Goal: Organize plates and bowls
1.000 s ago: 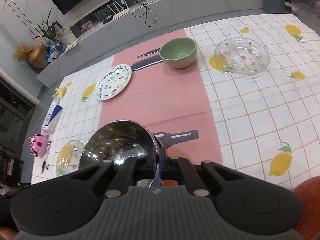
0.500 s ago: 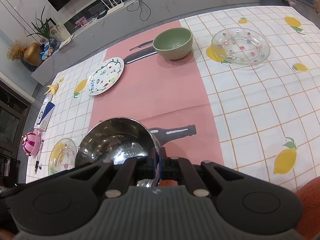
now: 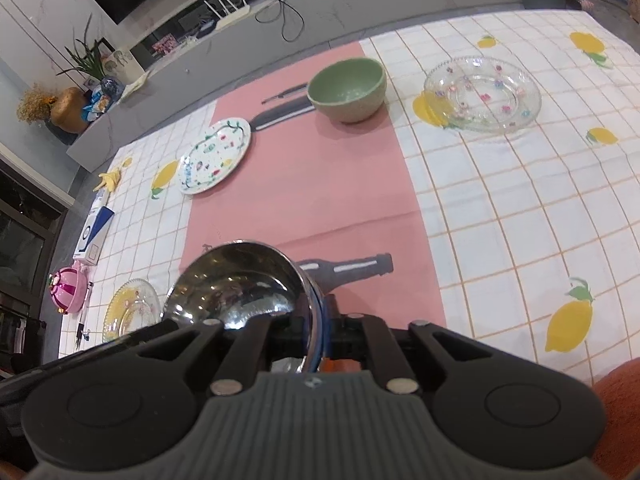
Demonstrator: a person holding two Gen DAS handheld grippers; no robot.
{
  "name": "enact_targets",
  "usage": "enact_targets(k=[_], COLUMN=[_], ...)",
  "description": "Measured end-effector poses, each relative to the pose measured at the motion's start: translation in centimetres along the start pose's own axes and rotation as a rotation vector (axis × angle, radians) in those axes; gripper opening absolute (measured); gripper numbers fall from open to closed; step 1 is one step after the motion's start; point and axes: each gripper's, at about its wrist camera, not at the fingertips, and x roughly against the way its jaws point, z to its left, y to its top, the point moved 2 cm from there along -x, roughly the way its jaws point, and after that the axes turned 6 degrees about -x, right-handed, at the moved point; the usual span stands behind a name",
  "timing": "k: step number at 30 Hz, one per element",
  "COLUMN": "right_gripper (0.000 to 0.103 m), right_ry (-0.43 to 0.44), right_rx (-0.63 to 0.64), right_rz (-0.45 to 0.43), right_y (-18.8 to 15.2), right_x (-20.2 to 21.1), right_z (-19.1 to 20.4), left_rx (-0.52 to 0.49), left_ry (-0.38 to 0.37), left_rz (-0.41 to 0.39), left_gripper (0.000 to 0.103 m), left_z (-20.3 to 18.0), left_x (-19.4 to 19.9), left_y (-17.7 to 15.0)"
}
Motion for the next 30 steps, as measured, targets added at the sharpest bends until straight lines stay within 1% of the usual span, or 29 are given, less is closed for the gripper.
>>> enact_targets(k=[2,3,4,5,8,12,18,22,27,30], right_gripper=[0.011,0.016,0.023,0.026,0.028,0.031,0.037,0.038,0.04,0.042], right_ry=[0.003,0.0,0.002,0.006,0.009,0.0,-0.013,-0.023,-0.045,-0.06], right_rx=[-0.004,-0.004,-0.007,-0.01,-0.01,0.001,0.005,-0.003,-0.009,-0.018], right_rz=[-0.003,-0.008,-0.017,-0.027,-0.057,-0.107,-0.154,-0.171,-0.188,-0.191], right_y=[0.1,0.2,0.3,0.5,1.1,2.0,3.8,5.1,7.2,8.9], right_x=[0.2,0.4,0.6,0.8,1.6,2.6,3.0,2.6,1.6,0.5], right_z=[-0.2,-0.2,-0.3,-0.4,-0.5,-0.6,-1.2,-1.8,-2.3,-2.7], left_rx=[0.0,0.0,-0.002,-0.005,-0.017,-0.037,-0.086,-0.13,-0.138,-0.145], left_ry=[-0.001,0.0,0.0,-0.003,-0.014,-0.042,-0.085,-0.102,-0.124,-0.122], left_rz=[-0.022,-0.032,-0.044,-0.055,-0.082,-0.098,-0.078,-0.062,-0.033,-0.014], left_gripper=[0.031,0.031,0.031,0.031,0.031,0.032,0.033,0.033,0.034,0.034], left_z=[0.1,0.1,0.0,0.0,-0.4,-1.3,-3.1,-4.2,-5.2,-5.7], left_x=[0.6,0.8,1.1,1.4,2.0,1.9,0.8,0.0,-1.5,-2.5], left_y=[0.4,0.7,1.0,1.3,2.4,3.6,5.0,6.3,8.4,9.6])
